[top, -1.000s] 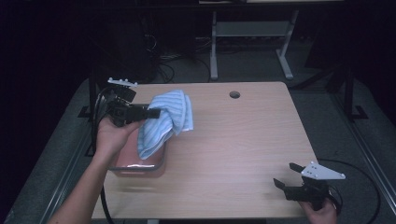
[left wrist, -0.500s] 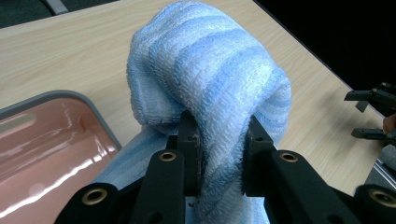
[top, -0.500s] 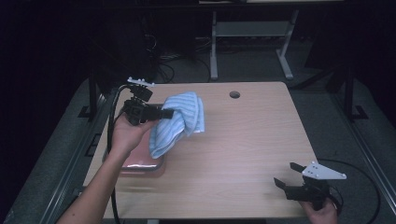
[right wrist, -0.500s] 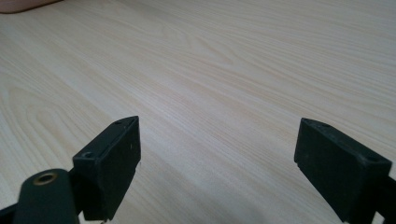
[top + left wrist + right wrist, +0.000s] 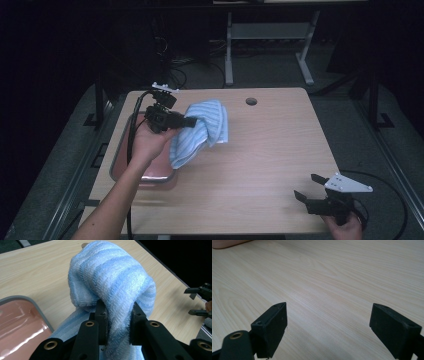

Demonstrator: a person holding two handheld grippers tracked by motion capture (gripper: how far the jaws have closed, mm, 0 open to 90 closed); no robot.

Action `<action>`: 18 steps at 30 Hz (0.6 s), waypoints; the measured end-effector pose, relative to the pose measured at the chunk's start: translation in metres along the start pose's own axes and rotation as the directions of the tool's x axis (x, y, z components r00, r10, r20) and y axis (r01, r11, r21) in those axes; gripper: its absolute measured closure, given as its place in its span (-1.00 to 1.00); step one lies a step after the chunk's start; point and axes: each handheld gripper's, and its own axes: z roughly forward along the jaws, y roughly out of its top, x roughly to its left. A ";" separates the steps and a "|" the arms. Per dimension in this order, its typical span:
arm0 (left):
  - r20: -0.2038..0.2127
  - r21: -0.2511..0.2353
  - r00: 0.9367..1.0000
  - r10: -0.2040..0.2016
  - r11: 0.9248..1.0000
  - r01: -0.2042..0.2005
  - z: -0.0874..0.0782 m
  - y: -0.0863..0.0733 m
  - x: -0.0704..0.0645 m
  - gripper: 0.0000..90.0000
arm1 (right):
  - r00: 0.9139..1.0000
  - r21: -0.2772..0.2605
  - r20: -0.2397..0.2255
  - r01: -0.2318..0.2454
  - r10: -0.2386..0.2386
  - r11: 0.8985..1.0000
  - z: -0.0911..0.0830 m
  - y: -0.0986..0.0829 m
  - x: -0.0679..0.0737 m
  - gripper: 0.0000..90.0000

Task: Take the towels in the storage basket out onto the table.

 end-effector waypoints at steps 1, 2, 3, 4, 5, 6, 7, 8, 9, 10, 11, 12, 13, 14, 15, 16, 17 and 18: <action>0.002 0.005 1.000 0.003 1.000 -0.003 0.003 0.001 -0.001 0.64 | 1.000 -0.001 0.001 0.000 0.000 1.000 0.000 0.000 0.000 -0.69; 0.005 0.008 1.000 0.005 1.000 -0.005 0.005 0.002 -0.002 0.64 | 1.000 0.001 -0.001 -0.002 0.002 1.000 0.000 0.000 0.000 -0.69; 0.007 0.010 1.000 0.008 1.000 -0.008 0.007 0.002 -0.003 0.64 | 1.000 0.001 -0.001 -0.002 0.002 1.000 0.000 0.000 0.000 -0.69; 0.006 0.011 1.000 0.012 1.000 -0.012 0.008 0.003 -0.004 0.64 | 1.000 0.000 -0.001 -0.001 0.001 1.000 0.000 0.000 0.000 -0.69; 0.007 0.017 1.000 0.018 1.000 -0.018 0.010 0.003 -0.005 0.64 | 1.000 0.000 -0.002 0.000 0.000 1.000 0.000 0.000 0.000 -0.69; 0.010 0.014 1.000 0.015 1.000 -0.015 0.012 0.003 -0.006 0.64 | 1.000 -0.001 -0.001 -0.001 0.001 1.000 0.000 0.000 0.000 -0.69; 0.011 0.021 1.000 0.019 1.000 -0.019 0.013 0.004 -0.006 0.64 | 1.000 0.000 -0.002 -0.004 0.004 1.000 0.000 0.000 0.000 -0.69; 0.014 0.018 1.000 0.013 1.000 -0.014 0.015 0.004 -0.007 0.64 | 1.000 -0.002 -0.001 -0.003 0.003 1.000 0.000 0.001 0.001 -0.69; 0.016 0.025 1.000 0.020 0.999 -0.020 0.017 0.004 -0.007 0.64 | 1.000 -0.003 0.000 -0.002 0.002 1.000 0.001 0.001 0.001 -0.69; 0.015 0.026 1.000 0.016 1.000 -0.016 0.018 0.004 -0.008 0.64 | 1.000 -0.004 -0.002 -0.002 0.002 1.000 0.001 0.001 0.001 -0.69; 0.016 0.022 1.000 0.014 1.000 -0.014 0.020 0.005 -0.008 0.64 | 1.000 -0.003 -0.003 -0.004 0.004 1.000 0.002 0.001 0.001 -0.69; 0.017 0.031 1.000 0.020 0.999 -0.021 0.021 0.006 -0.008 0.64 | 1.000 -0.003 -0.004 0.004 -0.004 1.000 0.002 0.001 0.001 -0.69; 0.019 0.029 1.000 0.020 0.999 -0.020 0.023 0.006 -0.009 0.64 | 1.000 0.000 -0.004 0.004 -0.004 1.000 0.003 0.001 0.002 -0.69; 0.020 0.033 1.000 0.023 0.999 -0.023 0.024 0.007 -0.010 0.64 | 1.000 0.001 -0.005 0.002 -0.002 1.000 0.003 0.001 0.002 -0.69; 0.021 0.030 1.000 0.021 0.999 -0.021 0.026 0.007 -0.011 0.64 | 1.000 0.003 -0.007 -0.001 0.001 1.000 0.003 0.001 0.002 -0.69; 0.022 0.035 0.999 0.025 0.999 -0.025 0.027 0.008 -0.011 0.64 | 1.000 0.002 -0.008 0.000 0.000 1.000 0.003 0.001 0.002 -0.69; 0.023 0.037 0.999 0.025 0.999 -0.025 0.029 0.008 -0.012 0.64 | 1.000 0.002 -0.008 0.000 0.000 1.000 0.003 0.001 0.002 -0.69; 0.027 0.037 0.999 0.024 0.999 -0.025 0.032 0.008 -0.013 0.64 | 1.000 0.000 -0.008 0.001 -0.001 1.000 0.003 0.002 0.002 -0.69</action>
